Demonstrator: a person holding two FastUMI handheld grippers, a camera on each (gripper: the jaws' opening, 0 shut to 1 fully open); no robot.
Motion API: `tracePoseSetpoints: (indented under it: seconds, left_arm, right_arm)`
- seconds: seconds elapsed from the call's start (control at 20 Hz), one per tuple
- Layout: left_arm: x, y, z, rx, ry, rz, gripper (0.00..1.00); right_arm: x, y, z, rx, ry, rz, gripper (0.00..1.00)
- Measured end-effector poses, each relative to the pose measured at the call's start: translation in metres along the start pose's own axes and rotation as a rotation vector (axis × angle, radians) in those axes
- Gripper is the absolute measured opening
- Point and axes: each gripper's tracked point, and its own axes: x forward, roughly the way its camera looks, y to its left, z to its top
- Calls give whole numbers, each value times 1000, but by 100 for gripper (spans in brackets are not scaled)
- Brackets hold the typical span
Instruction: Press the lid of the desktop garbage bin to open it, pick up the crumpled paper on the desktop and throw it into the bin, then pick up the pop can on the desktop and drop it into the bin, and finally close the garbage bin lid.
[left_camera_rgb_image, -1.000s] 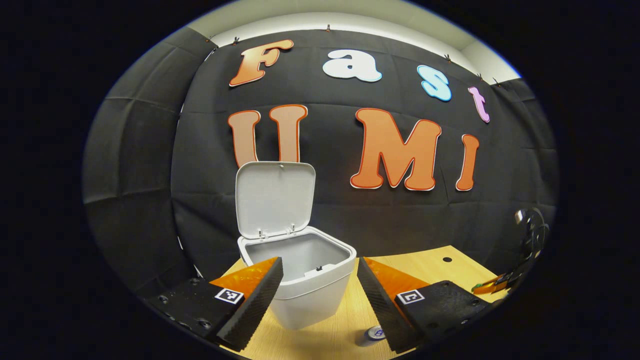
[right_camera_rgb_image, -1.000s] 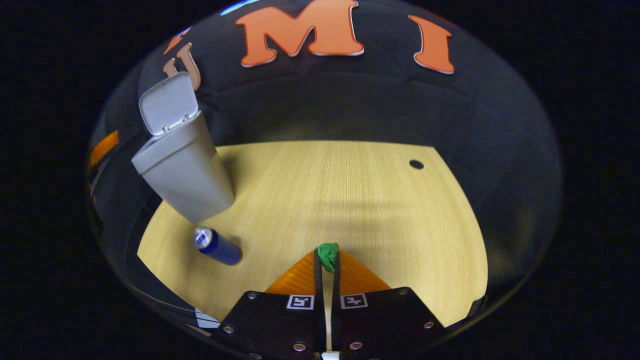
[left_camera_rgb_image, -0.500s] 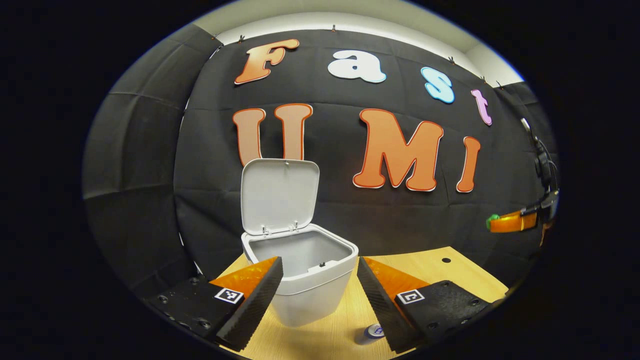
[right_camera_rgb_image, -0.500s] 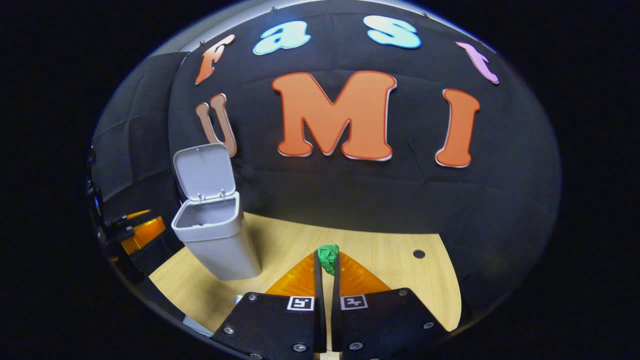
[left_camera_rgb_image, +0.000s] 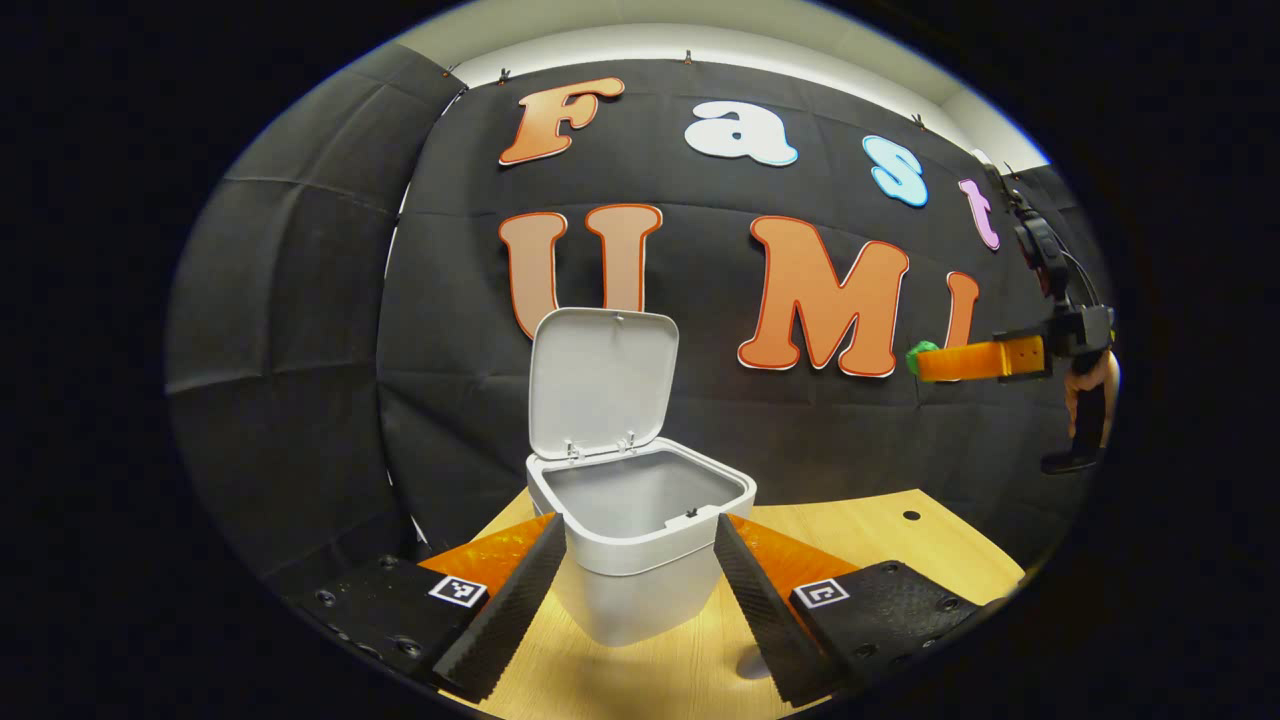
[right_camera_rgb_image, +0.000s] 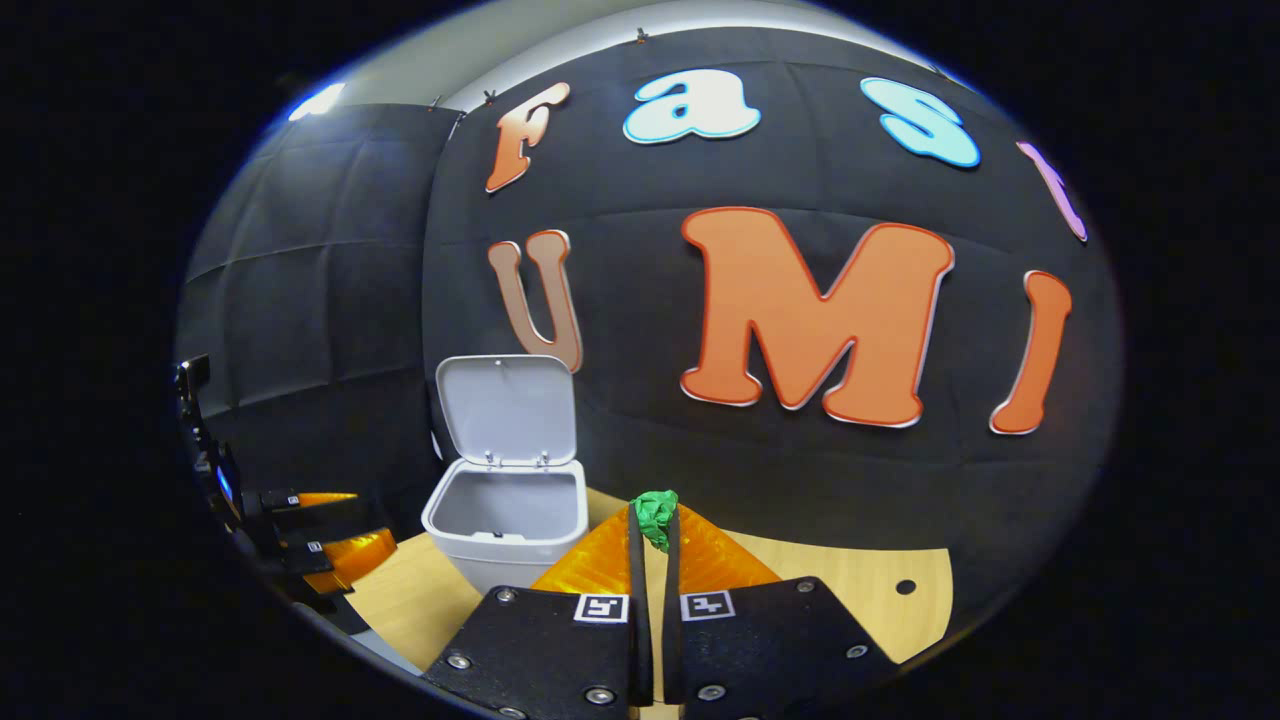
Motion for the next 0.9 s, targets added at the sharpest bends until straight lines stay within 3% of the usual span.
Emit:
tracePoseSetpoints:
  seconds: [0.45,0.9]
  left_arm:
    - [-13,36,-13,1,4,63,95]
    - [-22,67,-19,-9,3,118,95]
  right_arm:
    - [83,89,14,-52,21,149,4]
    - [147,158,-15,-115,104,230,4]
